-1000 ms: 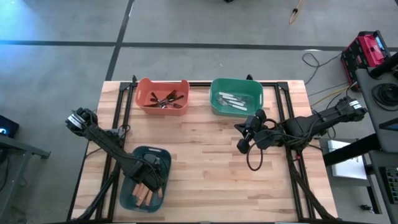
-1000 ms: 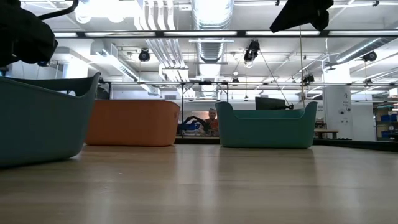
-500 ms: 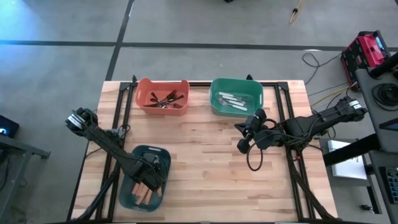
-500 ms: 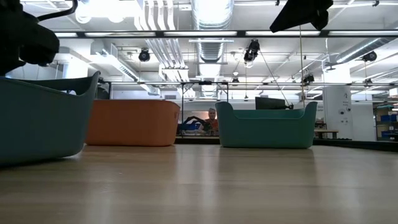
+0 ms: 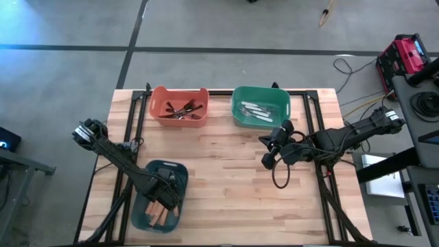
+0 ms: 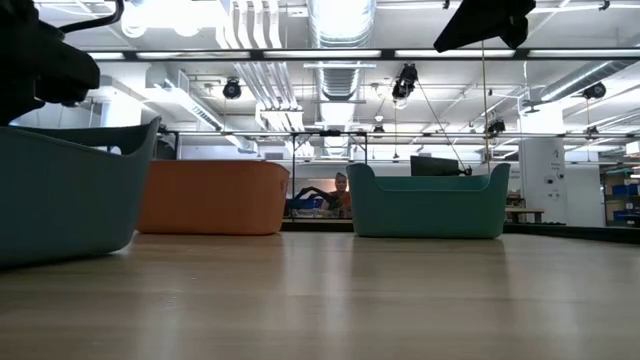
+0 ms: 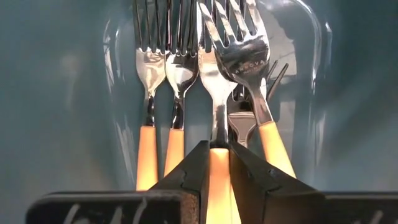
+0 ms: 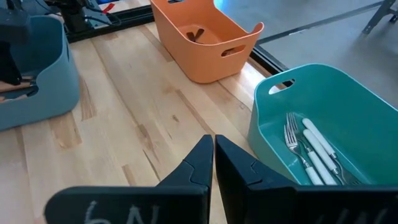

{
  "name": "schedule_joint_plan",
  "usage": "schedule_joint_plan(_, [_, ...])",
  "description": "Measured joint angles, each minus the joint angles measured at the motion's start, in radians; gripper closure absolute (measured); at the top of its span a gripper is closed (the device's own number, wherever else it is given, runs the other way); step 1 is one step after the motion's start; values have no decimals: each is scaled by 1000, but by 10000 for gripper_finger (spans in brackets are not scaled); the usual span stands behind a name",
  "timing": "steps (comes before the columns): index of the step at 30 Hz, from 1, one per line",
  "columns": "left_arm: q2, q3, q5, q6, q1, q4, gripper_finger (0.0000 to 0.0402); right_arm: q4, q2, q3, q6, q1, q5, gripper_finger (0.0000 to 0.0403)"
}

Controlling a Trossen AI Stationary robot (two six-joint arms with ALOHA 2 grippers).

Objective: Sort silverware by color (type)
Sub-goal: Adjust the orange forks in the blue-green bin, then adjust the white forks in the green bin

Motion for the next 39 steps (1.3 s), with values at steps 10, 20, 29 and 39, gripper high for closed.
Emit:
schedule_joint_plan(10, [0, 0, 1, -10, 0, -7, 311, 0, 0, 0, -12, 0, 0, 394])
schedule_joint_plan(20, [0, 77, 2, 26, -1, -21, 285, 0, 0, 0, -18, 0, 0, 394])
schedule_joint_plan(29, [-1, 236, 32, 139, -1, -204, 285, 0, 0, 0, -19, 0, -9, 394])
schedule_joint_plan(39, [-48, 317, 36, 278, -1, -282, 309, 0, 0, 0, -19, 0, -11, 394])
